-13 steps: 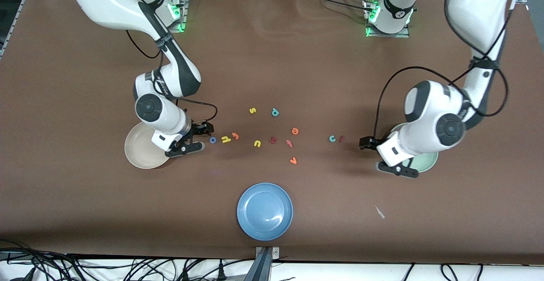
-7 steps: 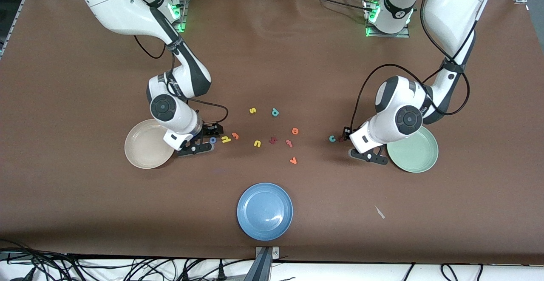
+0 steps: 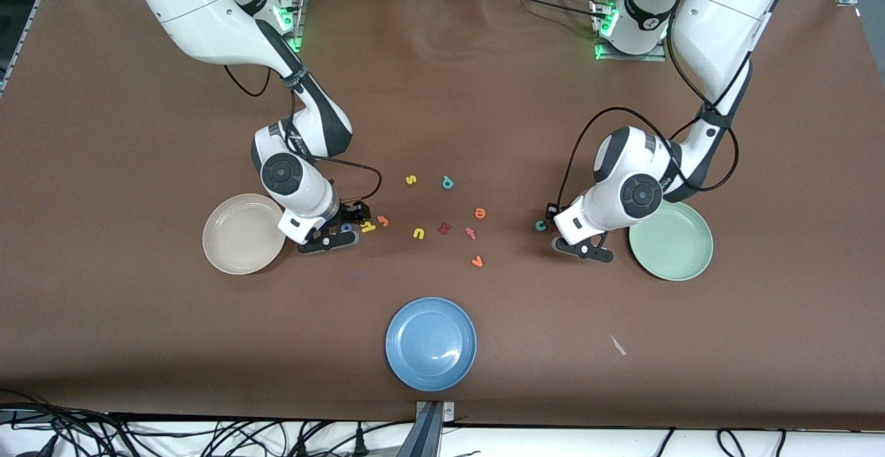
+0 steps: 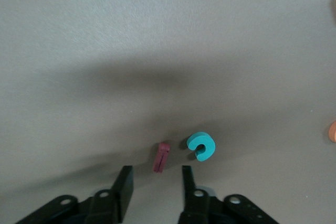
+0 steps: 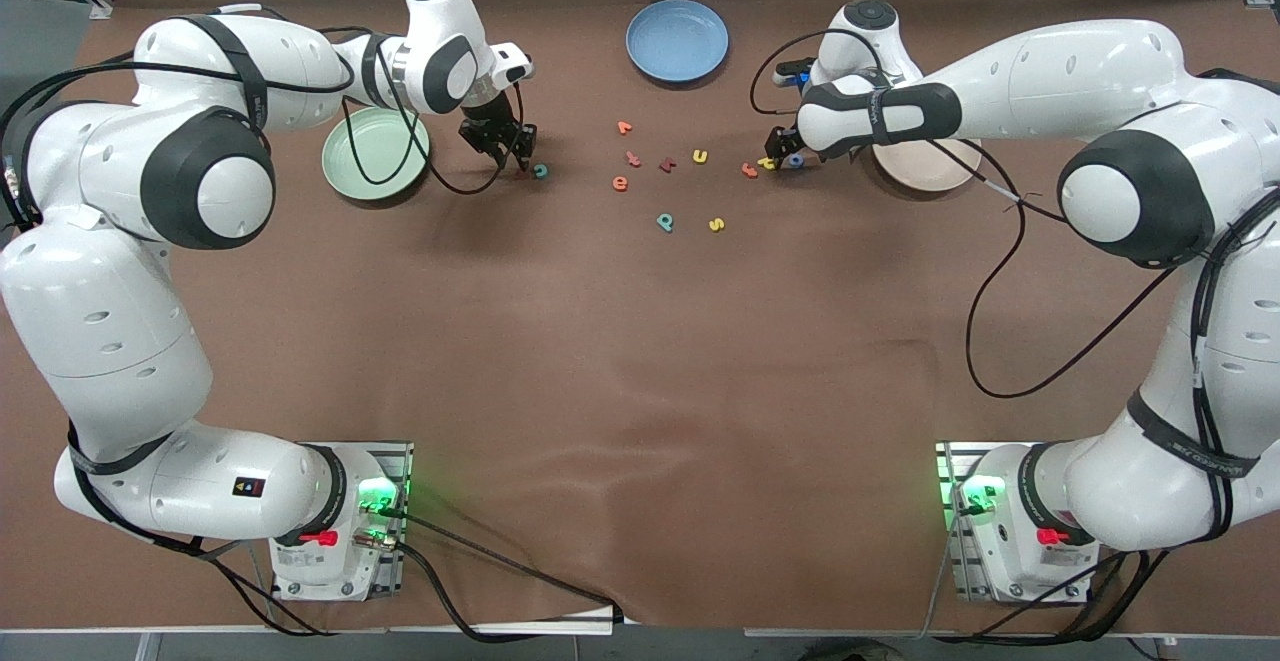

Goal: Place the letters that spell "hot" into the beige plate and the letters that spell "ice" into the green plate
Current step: 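Grasp the blue o and maroon letter with the right and left grippers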

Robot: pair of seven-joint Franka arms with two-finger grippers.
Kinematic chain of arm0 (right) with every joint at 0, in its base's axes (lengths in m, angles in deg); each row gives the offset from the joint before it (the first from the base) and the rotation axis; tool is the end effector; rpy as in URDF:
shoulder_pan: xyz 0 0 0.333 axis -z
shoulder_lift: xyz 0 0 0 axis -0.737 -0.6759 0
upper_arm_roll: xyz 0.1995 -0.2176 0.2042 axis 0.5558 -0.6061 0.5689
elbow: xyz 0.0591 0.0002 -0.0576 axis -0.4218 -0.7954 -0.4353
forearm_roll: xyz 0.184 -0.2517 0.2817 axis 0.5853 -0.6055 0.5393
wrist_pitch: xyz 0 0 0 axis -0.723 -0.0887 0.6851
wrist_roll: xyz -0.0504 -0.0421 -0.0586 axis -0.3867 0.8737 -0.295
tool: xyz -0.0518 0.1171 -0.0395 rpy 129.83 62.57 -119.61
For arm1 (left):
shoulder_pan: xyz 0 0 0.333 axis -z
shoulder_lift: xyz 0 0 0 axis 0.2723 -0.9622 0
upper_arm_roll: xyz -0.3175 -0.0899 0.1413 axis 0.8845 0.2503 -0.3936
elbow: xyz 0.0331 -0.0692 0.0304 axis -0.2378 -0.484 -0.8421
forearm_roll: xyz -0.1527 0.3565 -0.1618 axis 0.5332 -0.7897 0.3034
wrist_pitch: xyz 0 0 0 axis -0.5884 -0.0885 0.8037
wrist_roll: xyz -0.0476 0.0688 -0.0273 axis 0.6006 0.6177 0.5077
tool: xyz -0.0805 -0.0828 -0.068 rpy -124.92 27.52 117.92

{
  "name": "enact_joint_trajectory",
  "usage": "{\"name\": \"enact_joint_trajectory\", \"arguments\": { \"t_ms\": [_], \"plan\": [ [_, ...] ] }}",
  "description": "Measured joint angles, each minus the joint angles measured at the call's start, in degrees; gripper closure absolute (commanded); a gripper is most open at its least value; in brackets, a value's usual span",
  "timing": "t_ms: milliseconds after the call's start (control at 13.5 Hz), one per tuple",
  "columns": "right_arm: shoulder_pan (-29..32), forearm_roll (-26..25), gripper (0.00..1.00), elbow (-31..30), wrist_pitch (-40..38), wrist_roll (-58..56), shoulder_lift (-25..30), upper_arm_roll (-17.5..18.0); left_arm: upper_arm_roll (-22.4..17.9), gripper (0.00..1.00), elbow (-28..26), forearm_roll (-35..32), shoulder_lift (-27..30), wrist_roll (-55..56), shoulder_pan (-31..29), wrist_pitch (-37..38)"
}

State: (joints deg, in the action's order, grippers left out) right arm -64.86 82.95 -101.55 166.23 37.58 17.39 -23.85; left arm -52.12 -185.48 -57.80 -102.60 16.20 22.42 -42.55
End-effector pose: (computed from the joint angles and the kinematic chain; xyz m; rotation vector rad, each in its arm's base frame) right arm 0.6301 0.2934 0.1629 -3.0635 -0.3307 0.0072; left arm 0.6326 -0.2343 0.1790 2.9694 -0.3139 -0.2489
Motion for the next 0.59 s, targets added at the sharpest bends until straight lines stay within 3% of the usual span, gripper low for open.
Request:
{"name": "enact_joint_trajectory", "arguments": {
  "t_ms": [371, 593],
  "plan": [
    [0.2, -0.1, 0.13, -0.1, 0.0, -0.3, -0.1, -0.3, -0.1, 0.61, -0.1, 0.0, -2.0, 1.6, 1.2, -3.3],
    [0.2, -0.2, 0.30, -0.5, 0.9, -0.3, -0.5, -0.3, -0.1, 0.61, -0.1, 0.0, -2.1, 1.9, 1.2, -3.7]
  ]
}}
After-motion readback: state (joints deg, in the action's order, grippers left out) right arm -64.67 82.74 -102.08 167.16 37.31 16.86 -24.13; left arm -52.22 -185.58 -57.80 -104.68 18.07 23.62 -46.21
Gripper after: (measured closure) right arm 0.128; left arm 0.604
